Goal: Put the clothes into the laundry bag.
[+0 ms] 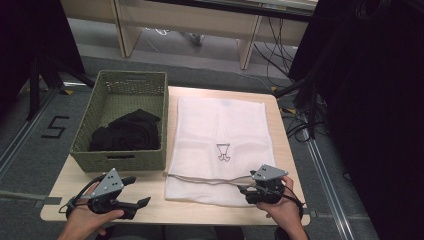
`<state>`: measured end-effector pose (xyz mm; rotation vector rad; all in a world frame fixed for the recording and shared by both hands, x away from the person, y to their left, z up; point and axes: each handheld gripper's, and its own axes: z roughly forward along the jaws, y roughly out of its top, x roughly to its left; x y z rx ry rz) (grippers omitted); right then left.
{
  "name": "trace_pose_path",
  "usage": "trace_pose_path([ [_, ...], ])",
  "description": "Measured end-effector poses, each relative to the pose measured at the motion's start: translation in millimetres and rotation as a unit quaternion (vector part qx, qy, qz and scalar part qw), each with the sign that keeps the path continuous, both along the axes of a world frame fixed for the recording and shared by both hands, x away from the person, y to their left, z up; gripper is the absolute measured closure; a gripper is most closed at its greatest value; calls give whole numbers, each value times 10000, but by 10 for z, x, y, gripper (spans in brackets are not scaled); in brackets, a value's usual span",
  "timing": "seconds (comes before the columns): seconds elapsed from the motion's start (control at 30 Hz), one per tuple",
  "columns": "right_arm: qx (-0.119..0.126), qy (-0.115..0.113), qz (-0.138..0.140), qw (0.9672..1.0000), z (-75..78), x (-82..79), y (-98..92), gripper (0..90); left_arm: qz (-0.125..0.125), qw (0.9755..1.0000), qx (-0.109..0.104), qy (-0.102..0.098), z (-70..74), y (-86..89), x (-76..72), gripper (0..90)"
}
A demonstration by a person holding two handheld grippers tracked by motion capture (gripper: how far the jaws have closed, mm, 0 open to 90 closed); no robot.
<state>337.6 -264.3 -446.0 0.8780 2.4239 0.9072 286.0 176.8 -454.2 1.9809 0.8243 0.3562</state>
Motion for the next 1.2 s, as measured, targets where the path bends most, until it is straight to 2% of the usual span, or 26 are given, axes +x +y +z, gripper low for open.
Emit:
trace_pose_path([
  [0.13,-107,-27,44,9999,-10,3,-4,333,-29,10000,-18,16,14,-7,6,199],
  [0.43,-92,-19,36,9999,-10,11,1,334,-47,10000,9,1,14,-11,-2,199],
  [0.53,-193,-28,19,9998,-20,22,-11,337,-47,10000,41,10,13,-9,5,199],
  [0.63,-188,11,-18,9998,-28,36,-24,343,-66,10000,44,24,16,-11,5,199],
  [0.73,-463,-53,-119,9988,-41,82,-63,346,-74,10000,24,27,15,-15,8,199],
  [0.77,-463,-53,-119,9988,-41,82,-63,346,-74,10000,24,27,15,-15,8,199],
  [0.8,-637,-93,-203,9977,-51,115,-82,349,-55,10000,0,38,15,-12,17,199],
  [0.83,-637,-93,-203,9977,-51,115,-82,349,-55,10000,0,38,15,-12,17,199],
  [0.9,-810,-112,-249,9963,-66,191,-122,362,-21,10000,18,57,9,-8,22,199],
  [1.17,-1153,-55,-151,9932,-148,331,-185,391,-63,9999,79,90,1,-28,32,199],
  [1.2,-1194,3,-84,9928,-171,374,-206,396,-81,9999,100,95,-4,-35,36,199],
])
